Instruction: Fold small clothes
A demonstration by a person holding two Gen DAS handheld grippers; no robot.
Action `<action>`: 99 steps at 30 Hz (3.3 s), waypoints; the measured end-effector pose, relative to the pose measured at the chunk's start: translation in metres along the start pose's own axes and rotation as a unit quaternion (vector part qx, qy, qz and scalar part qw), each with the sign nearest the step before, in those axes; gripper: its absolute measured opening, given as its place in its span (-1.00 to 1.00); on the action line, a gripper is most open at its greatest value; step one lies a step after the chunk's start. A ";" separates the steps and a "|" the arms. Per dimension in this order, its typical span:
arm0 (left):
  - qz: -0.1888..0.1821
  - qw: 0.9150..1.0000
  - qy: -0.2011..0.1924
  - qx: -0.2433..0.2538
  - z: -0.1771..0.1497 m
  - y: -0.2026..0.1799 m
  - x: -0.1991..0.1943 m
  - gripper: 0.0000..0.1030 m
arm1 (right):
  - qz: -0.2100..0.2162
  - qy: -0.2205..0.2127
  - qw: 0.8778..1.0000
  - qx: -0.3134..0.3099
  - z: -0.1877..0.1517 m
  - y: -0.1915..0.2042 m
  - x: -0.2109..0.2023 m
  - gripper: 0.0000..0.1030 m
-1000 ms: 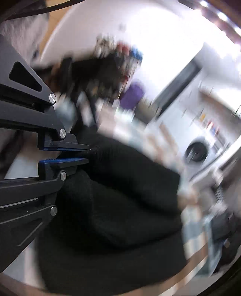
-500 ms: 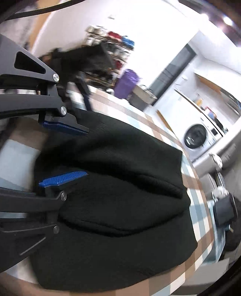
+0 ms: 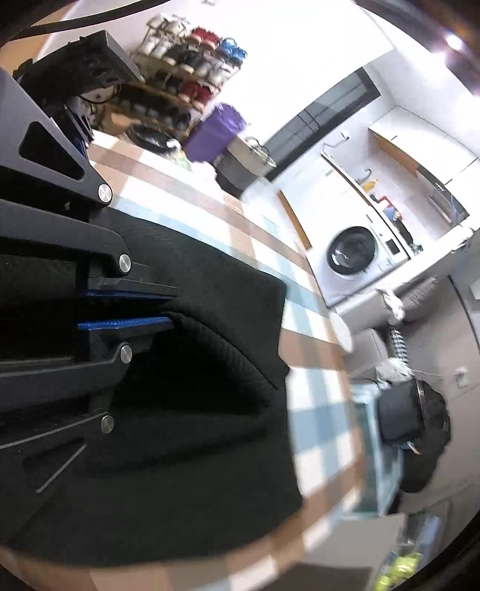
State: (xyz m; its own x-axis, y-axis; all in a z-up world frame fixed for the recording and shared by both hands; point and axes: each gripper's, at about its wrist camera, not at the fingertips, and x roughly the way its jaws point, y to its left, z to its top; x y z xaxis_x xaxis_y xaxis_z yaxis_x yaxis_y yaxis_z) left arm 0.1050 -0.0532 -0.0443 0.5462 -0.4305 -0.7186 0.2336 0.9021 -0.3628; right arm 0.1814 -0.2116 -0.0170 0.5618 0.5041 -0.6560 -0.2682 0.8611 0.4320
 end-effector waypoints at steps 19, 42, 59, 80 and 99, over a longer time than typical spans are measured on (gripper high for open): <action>0.040 0.998 0.041 0.023 -0.014 0.004 0.019 0.45 | 0.090 0.106 0.988 -0.062 -0.107 -0.008 -0.046 -0.54; 0.043 0.999 0.022 -0.009 -0.004 0.015 0.016 0.45 | 0.003 0.083 0.996 0.022 -0.093 -0.082 -0.063 -0.24; 0.036 0.998 0.021 -0.039 0.000 0.016 0.027 0.45 | -0.099 0.027 0.995 0.018 -0.099 -0.085 -0.085 -0.82; -0.005 0.995 0.011 -0.098 0.063 0.005 0.095 -0.77 | -0.089 0.014 0.995 0.039 -0.097 -0.085 -0.097 -0.29; 0.046 0.993 -0.024 -0.105 0.031 0.069 0.028 -0.82 | 0.072 0.082 0.989 0.095 -0.061 -0.058 -0.023 -0.26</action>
State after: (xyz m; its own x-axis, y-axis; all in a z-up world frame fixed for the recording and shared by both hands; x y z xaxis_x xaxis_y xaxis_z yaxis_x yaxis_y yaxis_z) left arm 0.1617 -0.0021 -0.0710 0.5960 -0.3401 -0.7274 0.0114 0.9094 -0.4158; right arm 0.1363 -0.2685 -0.0650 0.3886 0.6389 -0.6639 -0.1758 0.7587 0.6272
